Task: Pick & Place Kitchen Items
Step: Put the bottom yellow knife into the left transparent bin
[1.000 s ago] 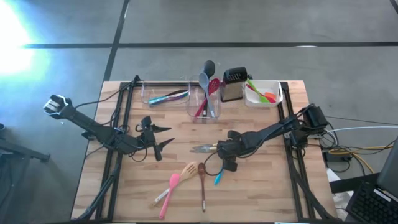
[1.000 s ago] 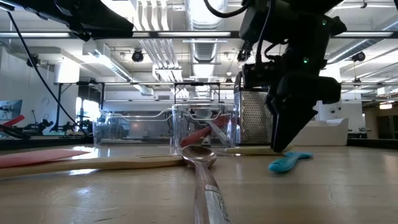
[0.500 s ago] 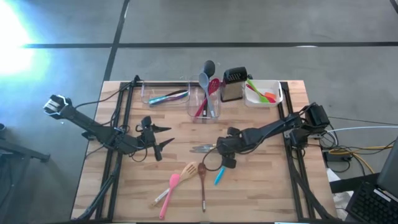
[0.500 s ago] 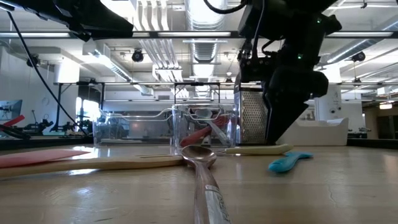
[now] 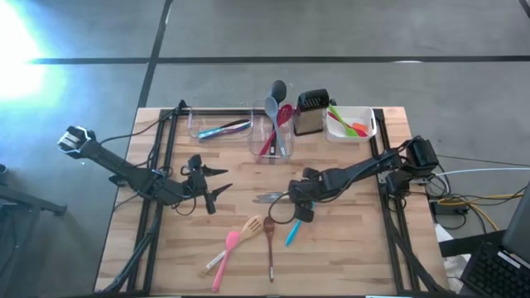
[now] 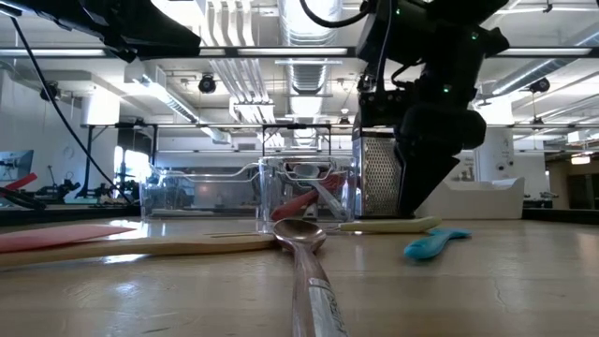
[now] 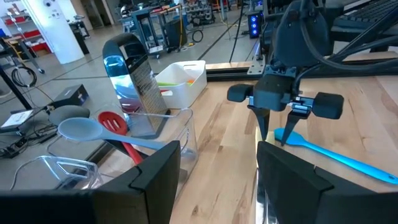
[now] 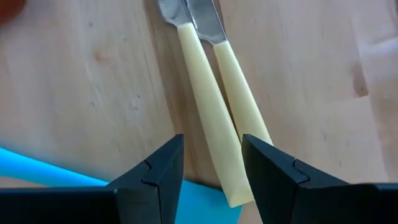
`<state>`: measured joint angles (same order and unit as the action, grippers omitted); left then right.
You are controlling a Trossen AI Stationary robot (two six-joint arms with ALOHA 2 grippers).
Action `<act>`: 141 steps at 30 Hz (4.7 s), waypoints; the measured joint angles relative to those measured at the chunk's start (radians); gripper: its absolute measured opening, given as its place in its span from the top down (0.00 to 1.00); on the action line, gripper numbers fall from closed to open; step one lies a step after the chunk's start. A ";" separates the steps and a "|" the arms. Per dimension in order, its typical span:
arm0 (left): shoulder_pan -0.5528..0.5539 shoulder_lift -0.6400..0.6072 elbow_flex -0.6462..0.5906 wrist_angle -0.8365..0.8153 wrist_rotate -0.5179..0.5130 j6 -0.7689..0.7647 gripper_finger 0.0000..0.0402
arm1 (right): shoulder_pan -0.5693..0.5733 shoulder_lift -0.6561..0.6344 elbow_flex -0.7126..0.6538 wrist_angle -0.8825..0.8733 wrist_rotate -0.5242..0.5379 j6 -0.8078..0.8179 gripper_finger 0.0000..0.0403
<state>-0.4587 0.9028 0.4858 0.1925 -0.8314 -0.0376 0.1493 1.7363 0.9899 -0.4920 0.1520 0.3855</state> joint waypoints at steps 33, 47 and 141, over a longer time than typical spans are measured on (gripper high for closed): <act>0.000 0.000 0.000 -0.009 0.000 0.000 0.46 | 0.001 0.062 0.001 -0.009 -0.121 0.007 0.85; 0.000 0.000 0.000 -0.011 0.000 -0.001 0.46 | 0.021 0.008 0.150 -0.168 -0.153 -0.024 0.85; 0.125 0.548 0.503 0.402 0.640 0.232 0.87 | 0.255 -0.209 -0.239 1.331 0.166 -0.370 0.76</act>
<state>-0.3336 1.4513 0.9890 0.5946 -0.1919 0.1948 0.4048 1.5272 0.7513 0.8388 0.3184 0.0151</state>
